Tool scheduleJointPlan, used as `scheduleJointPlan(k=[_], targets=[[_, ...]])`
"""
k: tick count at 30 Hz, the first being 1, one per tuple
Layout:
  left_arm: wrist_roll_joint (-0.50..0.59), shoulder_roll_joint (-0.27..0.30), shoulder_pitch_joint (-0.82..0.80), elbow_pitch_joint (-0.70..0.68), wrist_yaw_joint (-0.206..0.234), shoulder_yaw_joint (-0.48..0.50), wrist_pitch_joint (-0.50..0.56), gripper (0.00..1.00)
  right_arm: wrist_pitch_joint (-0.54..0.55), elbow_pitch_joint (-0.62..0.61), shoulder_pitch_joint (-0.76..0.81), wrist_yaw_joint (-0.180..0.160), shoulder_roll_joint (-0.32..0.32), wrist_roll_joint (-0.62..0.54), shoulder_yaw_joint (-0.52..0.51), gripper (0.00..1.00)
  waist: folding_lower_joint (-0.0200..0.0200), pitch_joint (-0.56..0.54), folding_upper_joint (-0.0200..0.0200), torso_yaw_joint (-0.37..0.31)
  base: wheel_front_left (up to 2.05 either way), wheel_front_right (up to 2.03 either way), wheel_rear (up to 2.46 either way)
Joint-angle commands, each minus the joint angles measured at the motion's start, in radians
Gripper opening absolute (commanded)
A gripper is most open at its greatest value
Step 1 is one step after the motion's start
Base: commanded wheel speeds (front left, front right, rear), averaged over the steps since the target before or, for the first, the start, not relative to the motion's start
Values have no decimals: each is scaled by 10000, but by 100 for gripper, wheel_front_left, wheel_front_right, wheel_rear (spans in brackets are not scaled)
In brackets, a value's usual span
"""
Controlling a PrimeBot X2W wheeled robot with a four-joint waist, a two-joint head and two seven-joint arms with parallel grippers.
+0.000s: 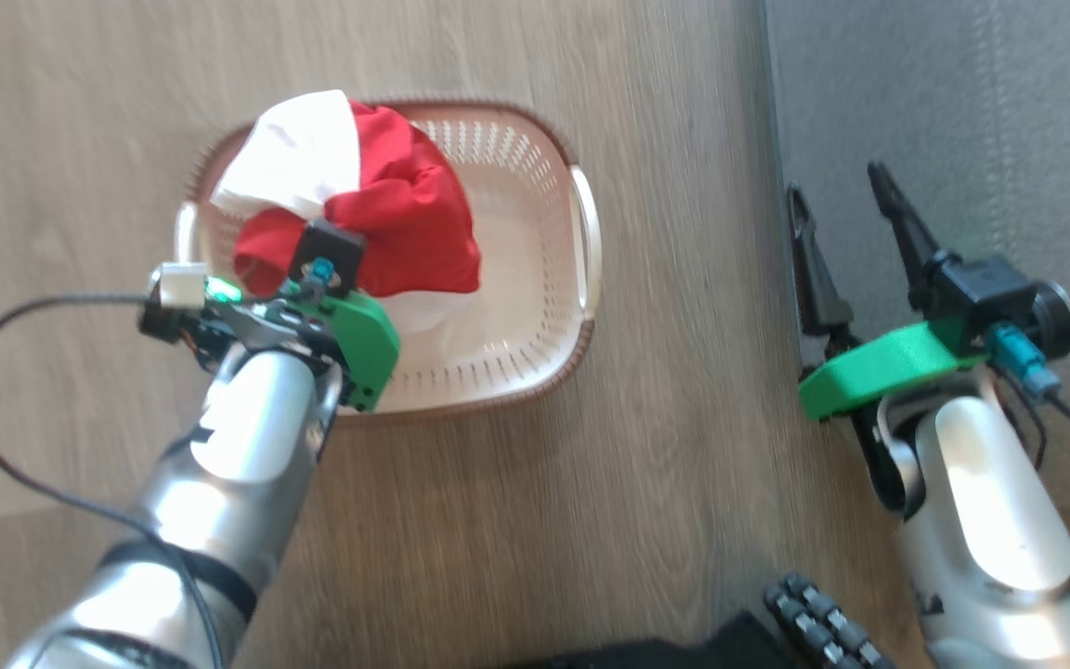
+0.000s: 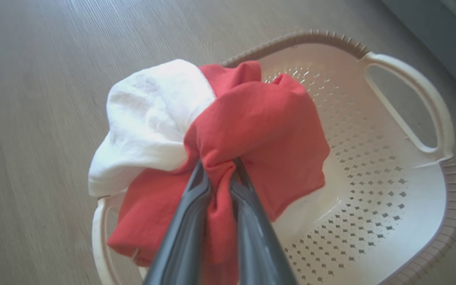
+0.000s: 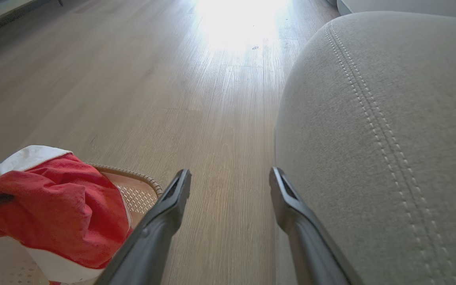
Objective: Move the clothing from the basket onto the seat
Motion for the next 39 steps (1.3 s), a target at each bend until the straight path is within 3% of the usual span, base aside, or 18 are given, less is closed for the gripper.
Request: scheduleJointPlan(k=[1,21,33,39], targets=[[-82,244,513,-634,128,344,-127,0,6,-131,440,-4,-63,-51,190,100,1,-1186,0,493,0,0,0],[491,513,4092,-7749,563,2611,-131,0,6,67,1892,-4,-323,138,579,100,1,-4742,0,1378,0,0,0],[791,290,4640,-11442,-36,3661,-131,0,6,-1010,2715,-4,-573,388,1133,100,1,-5640,0,1667,0,0,0],[899,105,4766,-12625,-567,3410,-131,0,6,-1876,2955,-4,-807,411,1759,100,1,-5850,0,1715,0,0,0]])
